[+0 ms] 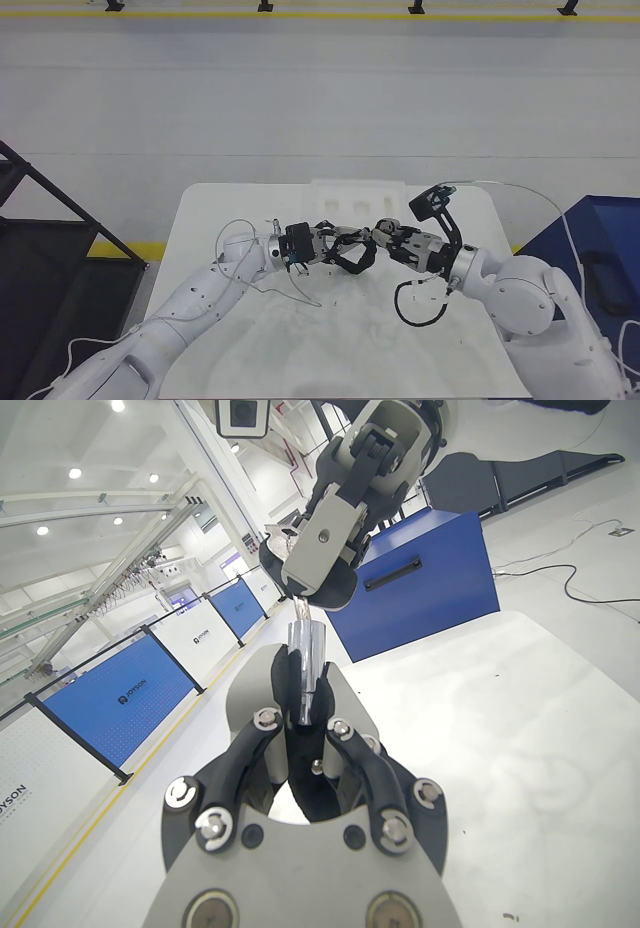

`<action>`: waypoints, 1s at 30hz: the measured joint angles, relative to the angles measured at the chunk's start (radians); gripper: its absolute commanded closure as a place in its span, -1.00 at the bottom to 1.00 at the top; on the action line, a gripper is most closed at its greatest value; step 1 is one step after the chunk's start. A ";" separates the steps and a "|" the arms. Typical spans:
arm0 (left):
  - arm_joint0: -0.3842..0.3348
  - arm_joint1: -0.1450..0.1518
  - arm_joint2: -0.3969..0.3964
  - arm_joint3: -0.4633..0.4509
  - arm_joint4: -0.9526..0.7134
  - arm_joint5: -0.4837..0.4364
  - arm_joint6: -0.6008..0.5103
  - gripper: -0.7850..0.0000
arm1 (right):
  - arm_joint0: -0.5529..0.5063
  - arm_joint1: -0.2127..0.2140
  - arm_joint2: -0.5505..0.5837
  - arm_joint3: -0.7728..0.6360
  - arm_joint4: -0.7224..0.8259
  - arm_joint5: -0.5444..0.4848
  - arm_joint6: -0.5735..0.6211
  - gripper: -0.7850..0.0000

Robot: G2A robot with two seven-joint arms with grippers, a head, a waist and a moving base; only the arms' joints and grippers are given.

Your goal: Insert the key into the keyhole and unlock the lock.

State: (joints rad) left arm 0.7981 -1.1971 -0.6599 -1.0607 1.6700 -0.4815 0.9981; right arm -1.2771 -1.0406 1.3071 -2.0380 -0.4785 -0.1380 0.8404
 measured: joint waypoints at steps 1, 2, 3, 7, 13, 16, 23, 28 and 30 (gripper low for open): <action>0.001 0.000 -0.001 0.000 0.000 0.000 -0.001 1.00 | 0.000 0.000 -0.001 0.000 -0.002 0.000 0.000 1.00; 0.001 -0.001 -0.003 0.000 0.001 0.000 -0.002 1.00 | 0.000 0.000 -0.003 -0.001 -0.005 0.000 -0.001 1.00; 0.002 -0.002 -0.004 0.000 0.001 -0.001 -0.004 1.00 | 0.001 0.000 -0.005 -0.003 -0.011 0.000 -0.001 1.00; 0.005 -0.004 -0.010 0.000 0.000 -0.007 -0.004 1.00 | 0.000 0.001 -0.012 -0.007 -0.026 0.006 -0.004 1.00; 0.008 -0.006 -0.019 0.003 0.003 -0.011 -0.001 1.00 | 0.004 0.000 -0.023 -0.005 -0.019 -0.001 -0.004 1.00; 0.011 -0.007 -0.024 0.003 0.005 -0.012 0.003 1.00 | 0.007 0.001 -0.025 -0.002 -0.009 -0.007 0.002 1.00; 0.015 -0.009 -0.034 0.003 0.010 -0.019 0.006 1.00 | 0.015 0.001 -0.025 0.008 0.019 -0.026 0.007 1.00; 0.019 -0.009 -0.040 0.001 0.020 -0.020 0.011 1.00 | 0.016 0.002 -0.027 0.012 0.013 -0.020 0.007 1.00; 0.020 -0.010 -0.042 0.001 0.021 -0.022 0.011 1.00 | 0.019 0.002 -0.031 0.015 0.011 -0.019 0.007 1.00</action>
State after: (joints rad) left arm 0.8185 -1.2067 -0.7023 -1.0601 1.6912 -0.5030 1.0096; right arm -1.2576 -1.0384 1.2762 -2.0229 -0.4672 -0.1573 0.8475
